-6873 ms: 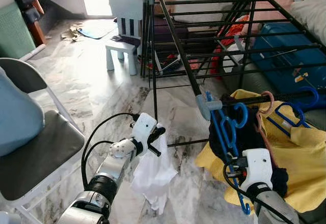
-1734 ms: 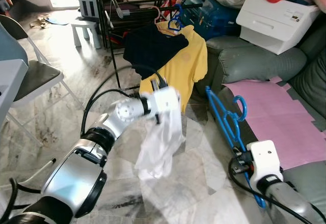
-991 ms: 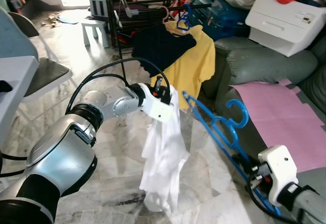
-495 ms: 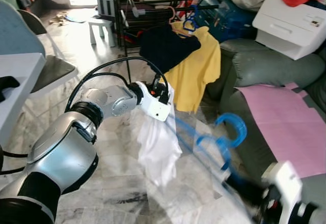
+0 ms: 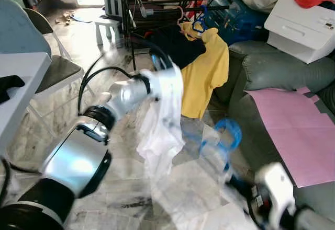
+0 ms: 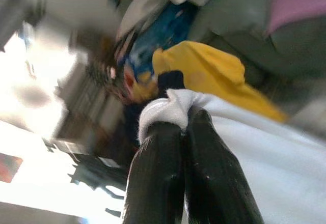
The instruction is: Hang hanger
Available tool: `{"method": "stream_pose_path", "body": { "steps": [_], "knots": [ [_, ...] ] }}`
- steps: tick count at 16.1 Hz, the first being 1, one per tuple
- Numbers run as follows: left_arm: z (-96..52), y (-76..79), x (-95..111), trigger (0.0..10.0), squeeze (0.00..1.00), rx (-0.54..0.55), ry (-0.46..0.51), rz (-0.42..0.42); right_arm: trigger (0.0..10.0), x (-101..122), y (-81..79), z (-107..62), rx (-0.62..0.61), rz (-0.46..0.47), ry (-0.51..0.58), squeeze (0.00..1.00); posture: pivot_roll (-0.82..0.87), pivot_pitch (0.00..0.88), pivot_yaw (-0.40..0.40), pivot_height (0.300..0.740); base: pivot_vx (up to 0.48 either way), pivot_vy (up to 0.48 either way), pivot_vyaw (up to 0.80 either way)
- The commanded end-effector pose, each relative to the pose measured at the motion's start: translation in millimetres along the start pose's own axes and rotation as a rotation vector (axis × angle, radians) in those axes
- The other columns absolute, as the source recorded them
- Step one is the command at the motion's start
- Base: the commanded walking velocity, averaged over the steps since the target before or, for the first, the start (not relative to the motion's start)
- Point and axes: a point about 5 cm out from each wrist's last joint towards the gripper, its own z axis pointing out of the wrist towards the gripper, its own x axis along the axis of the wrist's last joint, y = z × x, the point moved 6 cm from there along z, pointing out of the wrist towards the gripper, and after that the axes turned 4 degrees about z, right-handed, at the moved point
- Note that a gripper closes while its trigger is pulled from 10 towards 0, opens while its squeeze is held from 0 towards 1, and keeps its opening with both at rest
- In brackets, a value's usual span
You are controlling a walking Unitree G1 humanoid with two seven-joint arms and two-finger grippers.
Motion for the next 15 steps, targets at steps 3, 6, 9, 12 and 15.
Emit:
{"method": "stream_pose_path", "body": {
  "steps": [3,6,9,12,15],
  "knots": [
    [-8.3,20.0,-31.6,10.0,0.00,0.045,-0.089,-0.492,10.0,13.5,21.4,1.6,-0.182,0.020,0.102,0.00,-0.06,0.000,0.017,0.740,0.000,0.000,0.00],
    [-17.9,69.1,-39.8,10.0,0.00,-0.036,-0.066,-0.793,10.0,39.7,44.9,4.0,-0.406,0.066,0.270,0.00,-0.05,0.000,0.002,0.740,0.000,0.000,0.00],
    [-28.0,103.4,-48.3,10.0,0.00,-0.051,-0.092,-0.946,10.0,50.7,63.5,4.9,-0.611,0.126,0.347,0.00,-0.04,0.000,-0.004,0.740,0.000,0.000,0.00],
    [-36.9,120.2,-53.6,10.0,0.00,-0.049,-0.101,-0.990,10.0,44.6,48.9,15.7,-0.576,0.157,0.334,0.00,-0.05,0.000,-0.011,0.740,0.000,0.000,0.00],
    [-38.3,119.1,-54.9,10.0,0.00,-0.019,-0.099,-1.033,10.0,33.3,46.6,18.0,-0.591,0.175,0.295,0.00,-0.05,0.000,-0.015,0.740,0.000,0.000,0.00]
  ]
}}
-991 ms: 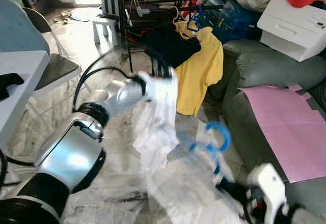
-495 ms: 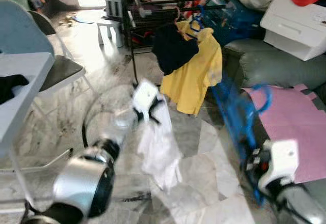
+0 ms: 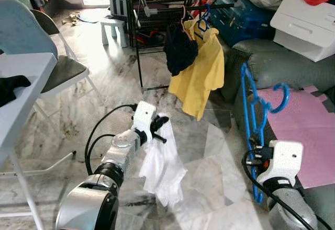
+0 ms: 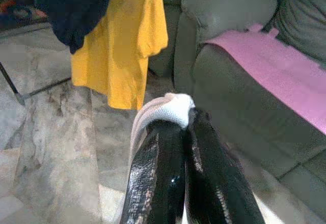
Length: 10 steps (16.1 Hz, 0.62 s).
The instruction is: Hang hanger
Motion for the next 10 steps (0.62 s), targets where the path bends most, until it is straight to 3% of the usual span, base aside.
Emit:
{"method": "stream_pose_path", "body": {
  "steps": [1,4,10],
  "knots": [
    [0.9,-0.8,8.8,10.0,0.00,0.004,0.031,0.000,10.0,-4.3,1.5,0.3,-0.022,-0.002,-0.017,0.00,-0.05,0.000,-0.016,0.740,0.000,0.000,-0.59],
    [1.9,1.7,11.4,10.0,0.00,-0.003,0.035,0.010,10.0,-7.3,0.9,1.3,-0.020,-0.010,-0.027,0.00,-0.05,0.000,-0.016,0.740,0.000,0.000,-0.76],
    [5.2,5.4,20.3,10.0,0.00,-0.025,0.046,0.030,10.0,-8.9,-1.2,4.2,-0.018,-0.018,-0.026,0.00,-0.05,0.000,-0.008,0.740,0.000,0.296,-0.80]
  ]
}}
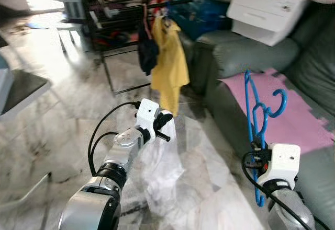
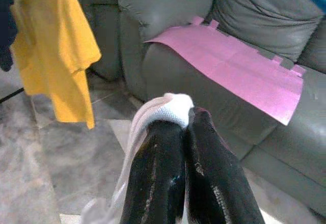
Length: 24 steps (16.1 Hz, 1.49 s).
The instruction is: Hang hanger
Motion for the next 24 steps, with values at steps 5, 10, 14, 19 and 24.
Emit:
{"method": "stream_pose_path", "body": {
  "steps": [5,10,14,19,24],
  "knots": [
    [2.9,1.1,15.3,10.0,0.00,-0.019,0.035,0.048,10.0,4.9,-5.3,3.3,0.015,-0.012,0.022,0.00,-0.05,0.000,-0.007,0.740,0.000,0.190,-0.66],
    [3.3,3.8,15.2,10.0,0.00,-0.028,0.035,0.059,10.0,6.5,-5.7,6.3,0.019,-0.023,0.029,0.00,-0.04,0.000,-0.010,0.740,0.000,0.000,0.00],
    [3.4,6.5,15.9,10.0,0.00,-0.037,0.041,0.065,10.0,5.7,-6.6,6.9,0.021,-0.027,0.029,0.00,-0.05,0.000,-0.008,0.740,0.000,0.000,0.00],
    [-0.4,23.0,36.7,10.0,0.00,-0.263,0.091,0.315,10.0,-19.7,-15.8,-2.4,0.193,-0.142,-0.110,0.00,-0.05,0.000,-0.017,0.740,0.000,0.000,0.00],
    [-6.0,12.5,65.2,10.0,0.00,-0.418,0.031,1.168,10.0,-29.1,5.1,-2.2,0.209,-0.214,-0.193,0.00,-0.04,0.000,-0.014,0.740,0.000,0.000,0.00]
  ]
}}
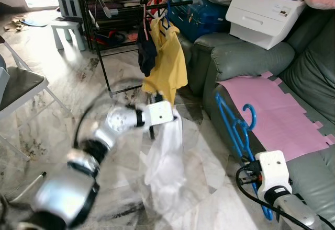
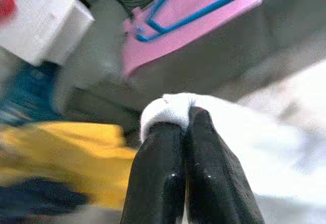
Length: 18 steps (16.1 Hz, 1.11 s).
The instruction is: Hang hanger
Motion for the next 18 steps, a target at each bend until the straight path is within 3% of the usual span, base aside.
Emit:
{"method": "stream_pose_path", "body": {
  "steps": [1,5,6,9,11,12,14,16,17,18],
  "knots": [
    [1.6,-20.7,13.4,10.0,0.00,0.057,0.014,0.176,10.0,1.8,-1.3,0.2,0.023,-0.019,-0.005,0.00,-0.04,0.000,-0.014,0.740,0.000,0.000,0.00],
    [2.6,-27.3,19.3,10.0,0.00,0.050,0.015,0.360,10.0,1.1,-12.8,-4.8,0.099,-0.050,-0.014,0.00,-0.05,0.000,-0.012,0.740,0.000,0.000,0.00],
    [2.3,-25.2,17.2,10.0,0.00,0.022,0.002,0.451,10.0,4.0,-11.7,-7.7,0.120,-0.053,-0.001,0.00,-0.05,0.000,-0.006,0.740,0.000,0.000,0.00],
    [1.8,-28.9,15.2,10.0,0.00,0.011,-0.019,0.500,10.0,8.3,-13.7,-12.5,0.171,-0.059,0.008,0.00,-0.05,0.000,-0.004,0.740,0.000,0.000,0.00],
    [1.1,-42.2,11.8,10.0,0.00,0.058,-0.069,0.594,10.0,14.9,-30.9,-27.5,0.316,-0.070,0.016,0.00,-0.05,0.000,-0.001,0.740,0.000,0.000,0.00],
    [1.1,-44.0,11.8,10.0,0.00,0.067,-0.073,0.611,10.0,15.7,-33.4,-29.8,0.336,-0.067,0.017,0.00,-0.05,0.000,-0.001,0.740,0.000,0.000,0.00],
    [0.9,-51.4,13.6,10.0,0.00,0.088,-0.084,0.658,10.0,7.9,-56.7,-53.7,0.531,-0.041,-0.041,0.00,-0.05,0.000,0.003,0.740,0.000,0.000,0.00],
    [1.0,-53.5,12.7,10.0,0.00,0.098,-0.095,0.693,10.0,3.5,-66.3,-63.9,0.609,-0.029,-0.071,0.00,-0.05,0.000,0.006,0.740,0.000,0.000,0.00],
    [0.7,-59.8,15.6,10.0,0.00,0.133,-0.093,0.706,10.0,-1.3,-78.5,-73.3,0.690,-0.009,-0.101,0.00,-0.05,0.000,0.008,0.740,0.000,0.000,0.00],
    [0.5,-64.5,20.2,10.0,0.00,0.163,-0.078,0.707,10.0,-3.7,-81.6,-72.8,0.698,-0.005,-0.107,0.00,-0.05,0.000,0.008,0.740,0.000,0.000,0.00]
  ]
}}
